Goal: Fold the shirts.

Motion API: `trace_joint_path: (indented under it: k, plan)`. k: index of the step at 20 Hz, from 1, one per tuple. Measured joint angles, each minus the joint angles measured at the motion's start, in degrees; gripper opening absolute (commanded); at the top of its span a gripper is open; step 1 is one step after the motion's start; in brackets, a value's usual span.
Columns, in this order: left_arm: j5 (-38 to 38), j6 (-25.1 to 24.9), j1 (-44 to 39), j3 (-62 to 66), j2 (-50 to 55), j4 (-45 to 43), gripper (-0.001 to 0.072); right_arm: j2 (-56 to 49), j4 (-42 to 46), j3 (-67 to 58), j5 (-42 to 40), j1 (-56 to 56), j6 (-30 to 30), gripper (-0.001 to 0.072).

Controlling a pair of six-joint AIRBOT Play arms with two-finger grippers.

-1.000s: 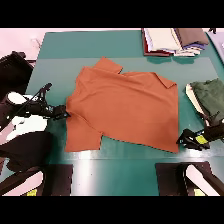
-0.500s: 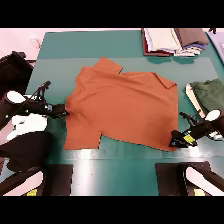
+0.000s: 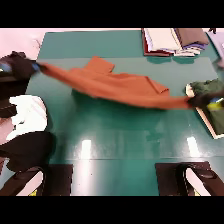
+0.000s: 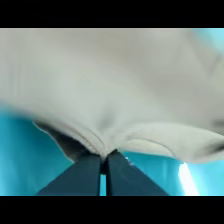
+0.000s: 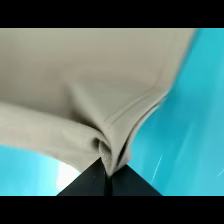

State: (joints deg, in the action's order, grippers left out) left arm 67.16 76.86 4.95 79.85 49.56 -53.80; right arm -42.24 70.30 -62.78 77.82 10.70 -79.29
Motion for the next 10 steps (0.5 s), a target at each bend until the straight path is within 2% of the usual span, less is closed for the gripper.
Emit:
trace_joint_path:
  k: [6,10]
  plan:
    - [1.0,2.7,0.0,30.9,-1.9,0.1,0.0024,-2.3,3.4,-40.5,2.4,-0.2,-0.3,0.0013]
    - [-0.7,4.0,0.0,39.3,-2.1,-0.8,0.0025,-6.7,6.1,-57.3,6.7,-0.2,-1.6,0.0013]
